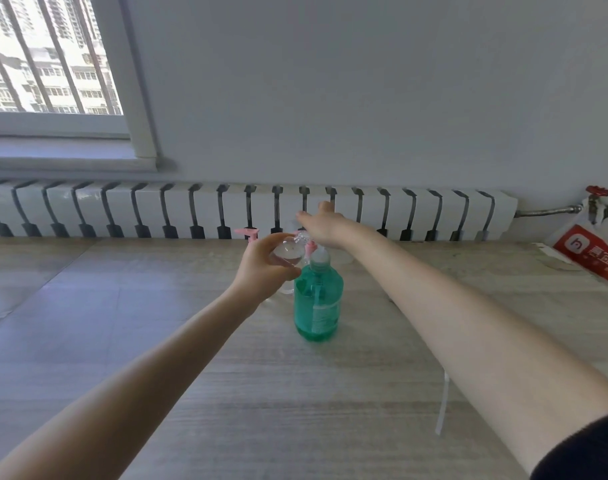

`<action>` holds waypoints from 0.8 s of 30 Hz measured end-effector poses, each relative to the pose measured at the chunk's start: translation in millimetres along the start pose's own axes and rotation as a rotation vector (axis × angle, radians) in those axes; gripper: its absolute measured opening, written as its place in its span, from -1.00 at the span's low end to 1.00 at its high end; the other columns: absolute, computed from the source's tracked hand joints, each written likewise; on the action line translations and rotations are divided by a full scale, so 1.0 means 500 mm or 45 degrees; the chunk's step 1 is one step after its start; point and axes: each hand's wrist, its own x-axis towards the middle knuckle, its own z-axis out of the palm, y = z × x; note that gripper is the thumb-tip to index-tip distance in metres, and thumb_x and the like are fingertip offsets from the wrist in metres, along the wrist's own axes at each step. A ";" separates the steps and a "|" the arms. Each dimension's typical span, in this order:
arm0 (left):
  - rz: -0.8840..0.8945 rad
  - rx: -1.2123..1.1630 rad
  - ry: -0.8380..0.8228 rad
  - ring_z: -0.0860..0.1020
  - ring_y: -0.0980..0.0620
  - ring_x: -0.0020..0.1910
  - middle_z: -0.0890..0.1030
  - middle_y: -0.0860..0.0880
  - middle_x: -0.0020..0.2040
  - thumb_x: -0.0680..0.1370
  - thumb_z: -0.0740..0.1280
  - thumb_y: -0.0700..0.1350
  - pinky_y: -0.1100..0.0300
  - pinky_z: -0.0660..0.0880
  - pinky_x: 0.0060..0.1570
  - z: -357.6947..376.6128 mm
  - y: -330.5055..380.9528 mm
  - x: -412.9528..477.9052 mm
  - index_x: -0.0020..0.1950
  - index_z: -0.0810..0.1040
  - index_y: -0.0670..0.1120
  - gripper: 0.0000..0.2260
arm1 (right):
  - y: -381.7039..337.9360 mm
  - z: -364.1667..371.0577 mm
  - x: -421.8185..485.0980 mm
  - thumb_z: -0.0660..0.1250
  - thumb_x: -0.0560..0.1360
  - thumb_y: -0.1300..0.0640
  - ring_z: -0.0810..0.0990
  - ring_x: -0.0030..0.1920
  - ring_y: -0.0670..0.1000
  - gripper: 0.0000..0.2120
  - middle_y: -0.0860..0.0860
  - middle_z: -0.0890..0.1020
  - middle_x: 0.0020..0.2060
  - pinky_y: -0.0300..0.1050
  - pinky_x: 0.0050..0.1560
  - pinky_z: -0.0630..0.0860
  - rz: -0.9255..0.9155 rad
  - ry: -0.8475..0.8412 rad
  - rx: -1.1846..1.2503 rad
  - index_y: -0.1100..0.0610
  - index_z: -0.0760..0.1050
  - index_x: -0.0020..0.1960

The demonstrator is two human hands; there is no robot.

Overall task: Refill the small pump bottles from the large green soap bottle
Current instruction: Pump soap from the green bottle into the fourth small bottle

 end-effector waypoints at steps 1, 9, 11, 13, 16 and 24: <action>0.011 0.021 0.001 0.57 0.22 -0.16 0.58 0.04 -0.03 0.39 0.42 -0.44 0.23 0.50 -0.05 0.000 -0.001 0.001 0.34 0.45 -0.13 -0.45 | 0.001 0.003 0.003 -0.01 0.57 -0.19 0.19 0.45 0.22 -0.35 0.18 0.23 0.47 0.15 0.38 0.17 0.010 -0.008 0.003 0.05 -0.15 0.54; 0.022 0.041 -0.011 0.57 0.25 -0.19 0.54 -0.02 0.10 0.39 0.41 -0.44 0.32 0.54 -0.15 0.003 -0.020 0.002 0.37 0.42 -0.13 -0.43 | 0.012 0.037 0.020 0.01 0.49 -0.23 0.47 0.27 0.19 -0.33 0.12 0.32 0.43 0.18 0.35 0.22 -0.021 -0.035 0.061 -0.03 -0.09 0.51; 0.034 0.045 -0.004 0.58 0.24 -0.20 0.56 -0.05 0.12 0.39 0.41 -0.43 0.36 0.55 -0.21 0.003 -0.024 0.002 0.36 0.43 -0.13 -0.43 | 0.010 0.035 0.016 0.00 0.48 -0.23 0.43 0.31 0.19 -0.32 0.14 0.33 0.43 0.18 0.37 0.21 -0.014 -0.029 0.052 -0.03 -0.09 0.52; 0.033 0.049 0.006 0.57 0.24 -0.19 0.59 0.00 0.03 0.39 0.42 -0.43 0.32 0.53 -0.14 0.003 -0.024 0.001 0.35 0.44 -0.12 -0.44 | 0.008 0.032 0.011 -0.01 0.50 -0.24 0.33 0.39 0.19 -0.31 0.16 0.37 0.40 0.18 0.39 0.18 0.002 -0.014 0.024 -0.01 -0.11 0.53; 0.021 0.054 -0.006 0.58 0.23 -0.16 0.58 0.07 -0.06 0.39 0.42 -0.42 0.22 0.52 -0.02 0.002 -0.022 -0.001 0.35 0.44 -0.12 -0.44 | 0.008 0.027 0.007 -0.01 0.52 -0.24 0.26 0.43 0.19 -0.31 0.16 0.39 0.38 0.17 0.39 0.16 0.019 -0.013 -0.006 0.01 -0.12 0.54; -0.025 0.011 -0.012 0.58 0.18 -0.10 0.54 0.14 -0.13 0.39 0.43 -0.42 0.15 0.54 0.03 0.003 -0.019 -0.003 0.37 0.42 -0.13 -0.42 | 0.003 0.023 0.001 0.00 0.39 -0.36 0.44 0.31 0.16 -0.14 0.12 0.36 0.41 0.13 0.34 0.24 -0.025 -0.027 0.076 0.09 -0.10 0.53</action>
